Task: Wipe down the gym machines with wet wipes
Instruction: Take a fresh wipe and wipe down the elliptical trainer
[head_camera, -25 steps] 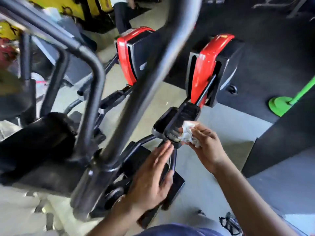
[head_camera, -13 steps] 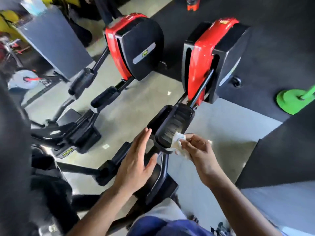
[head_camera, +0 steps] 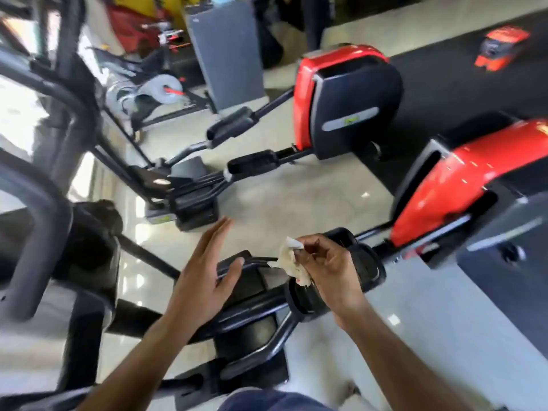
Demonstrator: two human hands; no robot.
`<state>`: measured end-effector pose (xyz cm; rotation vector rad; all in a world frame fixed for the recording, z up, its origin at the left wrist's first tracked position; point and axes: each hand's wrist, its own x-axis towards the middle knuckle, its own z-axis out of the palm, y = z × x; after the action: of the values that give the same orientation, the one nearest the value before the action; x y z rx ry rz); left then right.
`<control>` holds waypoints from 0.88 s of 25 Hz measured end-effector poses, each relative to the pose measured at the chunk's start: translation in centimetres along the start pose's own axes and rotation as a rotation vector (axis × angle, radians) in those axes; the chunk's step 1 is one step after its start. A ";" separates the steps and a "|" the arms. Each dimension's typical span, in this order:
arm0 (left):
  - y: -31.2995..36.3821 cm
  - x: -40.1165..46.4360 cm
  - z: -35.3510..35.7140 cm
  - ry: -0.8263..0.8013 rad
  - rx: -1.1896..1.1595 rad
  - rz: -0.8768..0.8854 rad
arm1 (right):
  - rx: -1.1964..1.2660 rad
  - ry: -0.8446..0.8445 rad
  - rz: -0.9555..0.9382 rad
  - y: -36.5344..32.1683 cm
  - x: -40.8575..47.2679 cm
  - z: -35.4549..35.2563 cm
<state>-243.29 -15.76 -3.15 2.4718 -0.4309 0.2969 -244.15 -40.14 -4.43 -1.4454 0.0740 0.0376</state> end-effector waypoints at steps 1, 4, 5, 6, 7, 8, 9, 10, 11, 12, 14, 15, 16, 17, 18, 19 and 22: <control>0.0 0.1 -0.9 0.042 0.038 -0.053 | -0.044 -0.057 0.004 -0.6 1.7 -0.1; 0.2 -1.1 -3.9 0.277 0.153 -0.215 | -0.149 -0.317 -0.087 -3.3 8.7 1.8; 0.6 -1.9 -4.8 0.314 0.186 -0.266 | -0.185 -0.378 -0.128 -4.3 10.6 3.2; 1.1 -2.7 -5.6 0.341 0.218 -0.315 | -0.206 -0.442 -0.180 -5.5 11.9 5.2; 1.5 -3.5 -6.8 0.384 0.259 -0.353 | -0.205 -0.508 -0.232 -6.5 12.7 7.5; 1.9 -4.1 -7.9 0.441 0.298 -0.379 | -0.195 -0.569 -0.274 -7.2 13.0 9.7; 2.3 -4.4 -9.0 0.517 0.329 -0.394 | -0.171 -0.624 -0.307 -7.9 13.2 11.6; 2.7 -4.7 -10.4 0.611 0.368 -0.408 | -0.140 -0.689 -0.341 -8.7 13.1 13.7; 2.9 -5.0 -11.6 0.705 0.409 -0.407 | -0.114 -0.746 -0.382 -9.4 13.0 15.6; 3.0 -5.3 -12.7 0.792 0.452 -0.396 | -0.096 -0.793 -0.421 -10.0 13.0 17.4; 2.8 -5.8 -14.7 0.934 0.487 -0.391 | -0.088 -0.842 -0.485 -10.9 12.9 20.9; 2.5 -5.6 -15.5 0.999 0.479 -0.419 | -0.085 -0.851 -0.515 -11.4 12.9 22.4; 2.0 -5.2 -15.9 1.055 0.476 -0.470 | -0.083 -0.853 -0.543 -11.7 13.0 23.8; 1.5 -4.8 -16.1 1.101 0.488 -0.522 | -0.083 -0.852 -0.574 -12.1 13.2 25.0; 0.8 -4.2 -16.4 1.146 0.509 -0.549 | -0.084 -0.848 -0.621 -12.5 13.4 26.2; 0.1 -3.5 -16.7 1.183 0.520 -0.553 | -0.085 -0.842 -0.670 -12.9 13.8 27.2; -1.6 -0.8 -18.0 1.249 0.599 -0.574 | -0.071 -0.878 -0.735 -14.0 15.4 29.1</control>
<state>-245.42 -3.52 9.96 2.2125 0.9711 1.7146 -227.04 -13.31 11.86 -1.3420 -1.1767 0.0687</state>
